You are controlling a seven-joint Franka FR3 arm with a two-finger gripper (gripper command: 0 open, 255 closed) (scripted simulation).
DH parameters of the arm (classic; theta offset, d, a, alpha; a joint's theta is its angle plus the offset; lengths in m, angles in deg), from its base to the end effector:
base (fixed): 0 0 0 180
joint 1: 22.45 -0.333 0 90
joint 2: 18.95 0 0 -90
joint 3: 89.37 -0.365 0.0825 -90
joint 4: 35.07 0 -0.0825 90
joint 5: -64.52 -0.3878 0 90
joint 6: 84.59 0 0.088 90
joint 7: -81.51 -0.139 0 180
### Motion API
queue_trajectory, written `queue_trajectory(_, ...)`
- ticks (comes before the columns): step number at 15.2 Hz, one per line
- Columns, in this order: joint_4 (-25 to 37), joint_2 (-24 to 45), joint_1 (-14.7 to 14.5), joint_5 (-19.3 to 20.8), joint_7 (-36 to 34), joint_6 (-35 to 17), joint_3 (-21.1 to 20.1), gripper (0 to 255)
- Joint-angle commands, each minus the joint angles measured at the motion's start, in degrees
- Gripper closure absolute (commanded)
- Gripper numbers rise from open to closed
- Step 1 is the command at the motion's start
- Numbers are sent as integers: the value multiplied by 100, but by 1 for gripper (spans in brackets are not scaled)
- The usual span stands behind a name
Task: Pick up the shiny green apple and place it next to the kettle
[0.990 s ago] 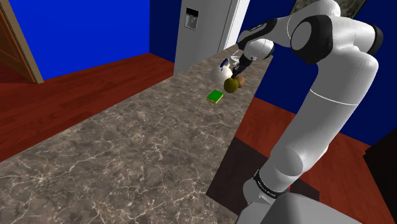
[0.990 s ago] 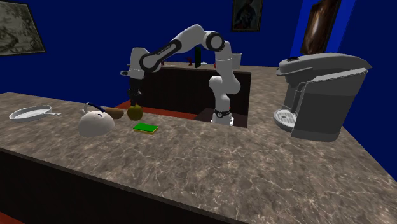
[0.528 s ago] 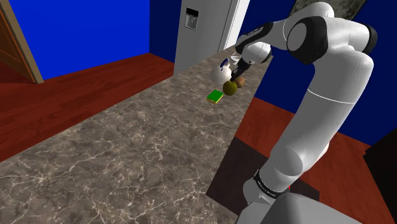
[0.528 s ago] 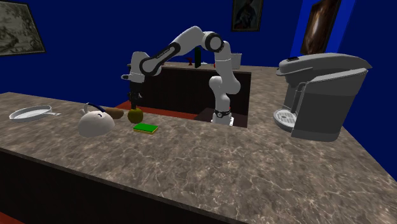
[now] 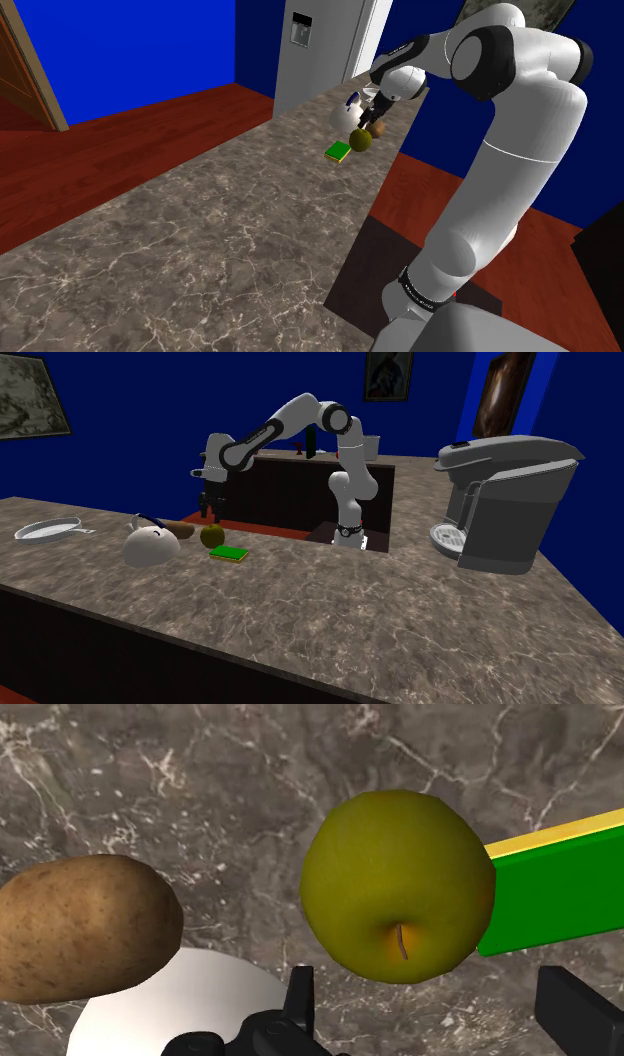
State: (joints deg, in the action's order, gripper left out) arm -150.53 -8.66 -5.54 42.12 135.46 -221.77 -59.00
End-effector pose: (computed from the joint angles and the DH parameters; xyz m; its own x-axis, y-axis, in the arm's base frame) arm 0.4393 -0.4415 0.4145 0.9459 -0.1133 0.3039 -0.1275 -0.9915 0.0270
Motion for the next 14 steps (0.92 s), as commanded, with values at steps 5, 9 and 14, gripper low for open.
queue_trajectory(5,38,-452,-60,421,-271,388,116,0)
queue_trajectory(9,61,-564,-63,524,-338,496,131,0)
queue_trajectory(14,61,-563,-62,523,-338,496,131,0)
